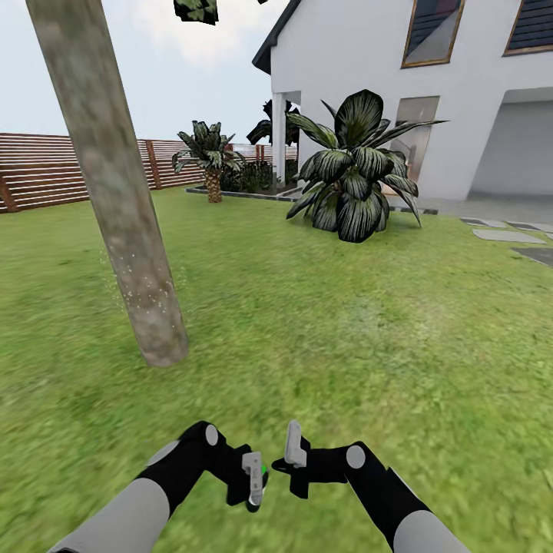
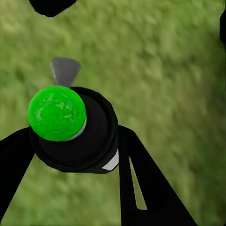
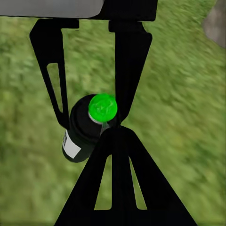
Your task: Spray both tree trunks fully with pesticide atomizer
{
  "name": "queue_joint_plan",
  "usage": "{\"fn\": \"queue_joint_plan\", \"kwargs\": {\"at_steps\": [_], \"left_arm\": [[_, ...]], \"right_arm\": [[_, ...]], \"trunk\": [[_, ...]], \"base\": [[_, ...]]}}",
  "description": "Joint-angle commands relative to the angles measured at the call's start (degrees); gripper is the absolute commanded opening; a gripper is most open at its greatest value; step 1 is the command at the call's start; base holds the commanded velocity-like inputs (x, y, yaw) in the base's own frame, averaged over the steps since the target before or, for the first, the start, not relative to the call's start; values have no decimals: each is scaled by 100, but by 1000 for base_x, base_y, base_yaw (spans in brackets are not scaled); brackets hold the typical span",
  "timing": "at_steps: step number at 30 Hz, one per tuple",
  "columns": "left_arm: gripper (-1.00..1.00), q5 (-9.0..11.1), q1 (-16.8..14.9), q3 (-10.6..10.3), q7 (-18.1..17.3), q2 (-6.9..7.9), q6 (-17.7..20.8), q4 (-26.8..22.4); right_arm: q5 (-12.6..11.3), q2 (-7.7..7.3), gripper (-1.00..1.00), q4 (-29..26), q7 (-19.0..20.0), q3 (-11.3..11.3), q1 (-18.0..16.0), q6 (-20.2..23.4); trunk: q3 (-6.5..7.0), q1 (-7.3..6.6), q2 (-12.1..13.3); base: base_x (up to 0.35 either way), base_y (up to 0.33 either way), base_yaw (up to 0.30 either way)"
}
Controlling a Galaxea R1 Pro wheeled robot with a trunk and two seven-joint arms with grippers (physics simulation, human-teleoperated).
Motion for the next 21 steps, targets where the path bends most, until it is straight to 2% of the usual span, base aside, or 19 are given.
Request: {"fn": "queue_joint_plan", "kwargs": {"at_steps": [1, 21], "left_arm": [[-100, -28, -2, -2, -20, -20, 0, -8], [-100, -27, -11, -11, -12, -112, 0, -17]], "right_arm": [[50, 1, -100, -6, 3, -6, -2, -32], [52, 1, -100, -6, 1, -6, -2, -30]], "trunk": [[-5, -1, -2], [-5, -1, -2]], "base": [[0, 0, 0], [0, 0, 0]]}}
